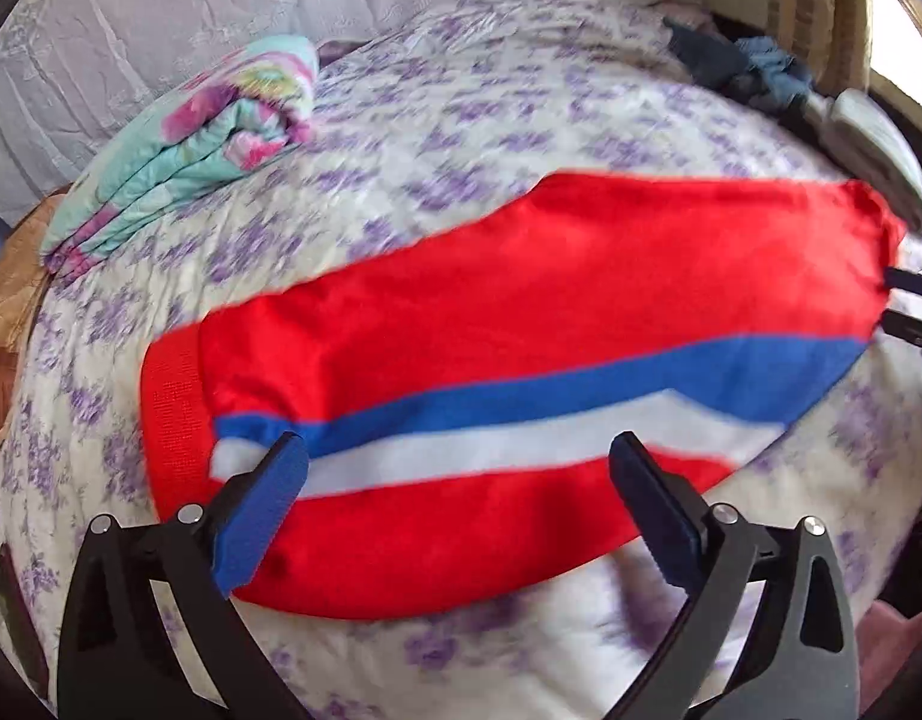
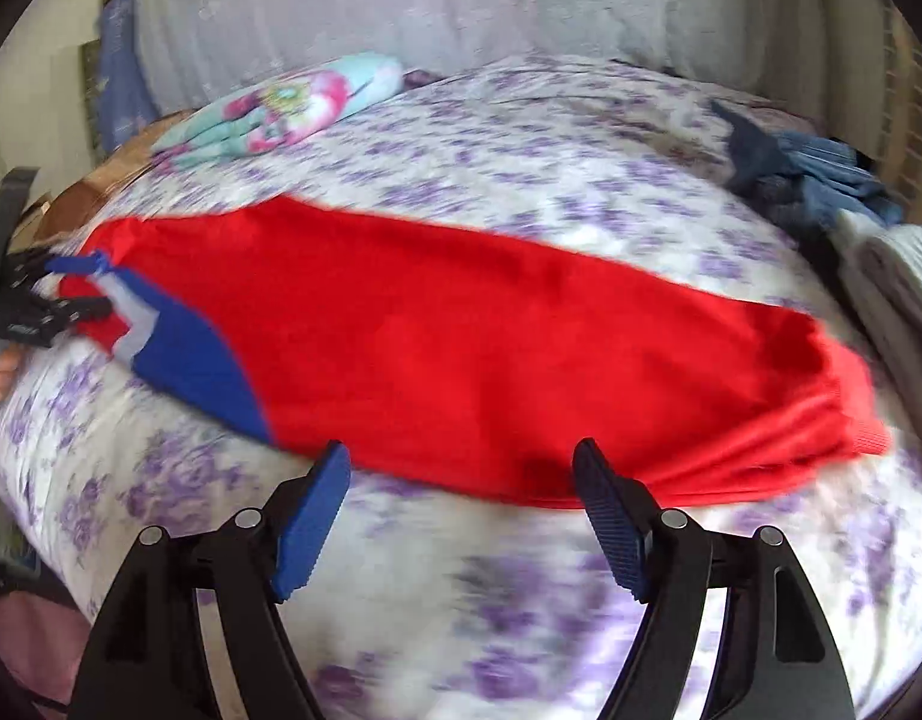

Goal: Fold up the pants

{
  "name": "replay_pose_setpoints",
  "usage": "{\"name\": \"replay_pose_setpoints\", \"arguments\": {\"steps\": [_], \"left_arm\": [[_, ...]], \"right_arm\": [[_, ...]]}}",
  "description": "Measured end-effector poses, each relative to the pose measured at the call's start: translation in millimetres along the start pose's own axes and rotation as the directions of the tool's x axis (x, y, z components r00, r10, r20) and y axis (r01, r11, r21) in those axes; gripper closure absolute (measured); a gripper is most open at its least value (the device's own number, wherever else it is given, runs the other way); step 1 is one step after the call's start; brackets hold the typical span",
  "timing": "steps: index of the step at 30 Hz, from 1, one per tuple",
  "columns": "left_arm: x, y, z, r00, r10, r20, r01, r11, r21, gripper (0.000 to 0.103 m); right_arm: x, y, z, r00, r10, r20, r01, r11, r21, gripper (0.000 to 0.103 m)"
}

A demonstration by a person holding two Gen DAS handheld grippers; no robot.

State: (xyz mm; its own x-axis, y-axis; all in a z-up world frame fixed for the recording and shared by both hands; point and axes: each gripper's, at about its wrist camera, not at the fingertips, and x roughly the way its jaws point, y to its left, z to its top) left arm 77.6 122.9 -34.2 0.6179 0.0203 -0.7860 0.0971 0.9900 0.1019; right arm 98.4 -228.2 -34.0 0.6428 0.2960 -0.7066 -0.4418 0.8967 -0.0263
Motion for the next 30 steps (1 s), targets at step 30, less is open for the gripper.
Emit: {"name": "replay_pose_setpoints", "arguments": {"steps": [30], "left_arm": [[66.6, -189.9, 44.3, 0.947, -0.321, 0.007, 0.32, 0.942, -0.101, 0.005]], "right_arm": [[6.8, -174.2, -44.8, 0.974, 0.012, 0.227, -0.171, 0.692, 0.701, 0.024]]}}
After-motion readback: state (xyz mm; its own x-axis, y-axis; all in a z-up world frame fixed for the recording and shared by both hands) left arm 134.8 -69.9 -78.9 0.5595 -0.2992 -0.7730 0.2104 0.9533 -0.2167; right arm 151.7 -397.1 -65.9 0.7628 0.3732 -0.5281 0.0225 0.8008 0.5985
